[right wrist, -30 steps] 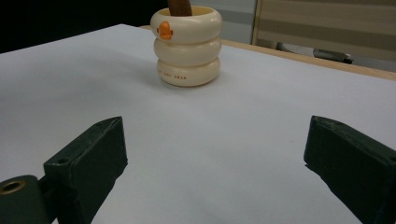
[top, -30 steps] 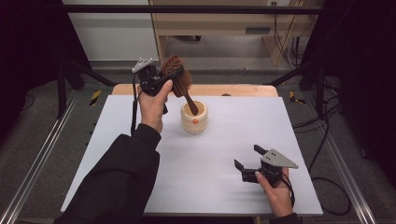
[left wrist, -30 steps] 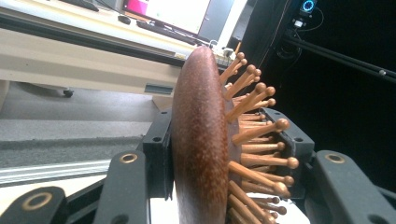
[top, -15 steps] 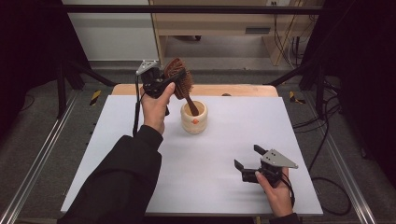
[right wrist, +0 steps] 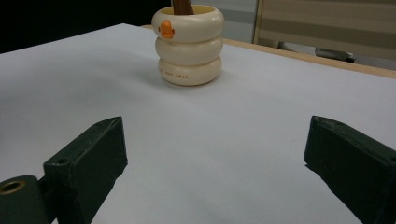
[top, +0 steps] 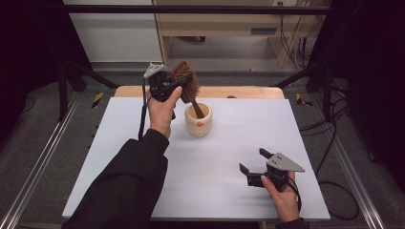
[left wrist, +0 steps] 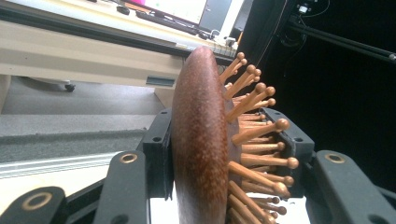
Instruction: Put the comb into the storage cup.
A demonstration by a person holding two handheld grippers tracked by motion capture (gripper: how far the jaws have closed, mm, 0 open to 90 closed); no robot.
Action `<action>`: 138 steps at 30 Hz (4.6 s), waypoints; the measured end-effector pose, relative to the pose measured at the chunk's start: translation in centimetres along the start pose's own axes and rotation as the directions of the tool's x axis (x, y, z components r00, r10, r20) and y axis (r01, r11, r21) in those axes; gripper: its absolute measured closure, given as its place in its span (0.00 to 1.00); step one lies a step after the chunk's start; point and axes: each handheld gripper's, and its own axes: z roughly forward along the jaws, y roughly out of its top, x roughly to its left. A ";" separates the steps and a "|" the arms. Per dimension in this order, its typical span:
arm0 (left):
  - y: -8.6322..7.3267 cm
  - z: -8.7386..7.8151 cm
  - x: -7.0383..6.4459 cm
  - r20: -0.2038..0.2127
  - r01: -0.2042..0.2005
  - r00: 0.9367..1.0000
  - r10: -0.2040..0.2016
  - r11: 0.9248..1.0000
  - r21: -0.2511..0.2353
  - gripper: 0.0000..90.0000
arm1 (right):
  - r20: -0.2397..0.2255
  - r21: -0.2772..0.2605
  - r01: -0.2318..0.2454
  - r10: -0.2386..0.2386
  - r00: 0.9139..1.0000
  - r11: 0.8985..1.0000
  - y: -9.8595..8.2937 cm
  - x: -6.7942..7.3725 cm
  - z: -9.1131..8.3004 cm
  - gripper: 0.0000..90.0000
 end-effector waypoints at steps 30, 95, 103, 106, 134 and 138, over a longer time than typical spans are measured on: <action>-1.1 0.5 0.1 -0.004 0.005 1.000 -0.005 1.000 0.016 0.55 | -0.005 0.001 0.000 0.000 1.000 1.000 0.0 0.0 0.0 0.07; -3.2 1.2 0.1 -0.006 0.011 1.000 -0.011 0.999 0.049 0.55 | -0.015 0.013 0.009 -0.009 1.000 1.000 -0.1 0.1 0.2 0.06; -3.3 1.2 0.2 -0.003 0.017 1.000 -0.017 0.999 0.048 0.55 | -0.014 0.011 0.010 -0.010 1.000 1.000 -0.1 0.0 0.2 0.06; -3.3 1.2 0.2 -0.004 0.017 1.000 -0.017 0.999 0.048 0.55 | -0.015 0.011 0.009 -0.009 1.000 1.000 -0.1 0.0 0.2 0.06; -4.0 1.4 0.4 -0.006 0.033 0.999 -0.033 0.998 0.059 0.55 | -0.015 0.012 0.005 -0.005 1.000 1.000 -0.1 0.1 0.2 0.06; -4.1 1.5 0.5 -0.006 0.034 0.999 -0.033 0.998 0.062 0.55 | -0.016 0.012 0.004 -0.004 1.000 1.000 -0.1 0.1 0.1 0.06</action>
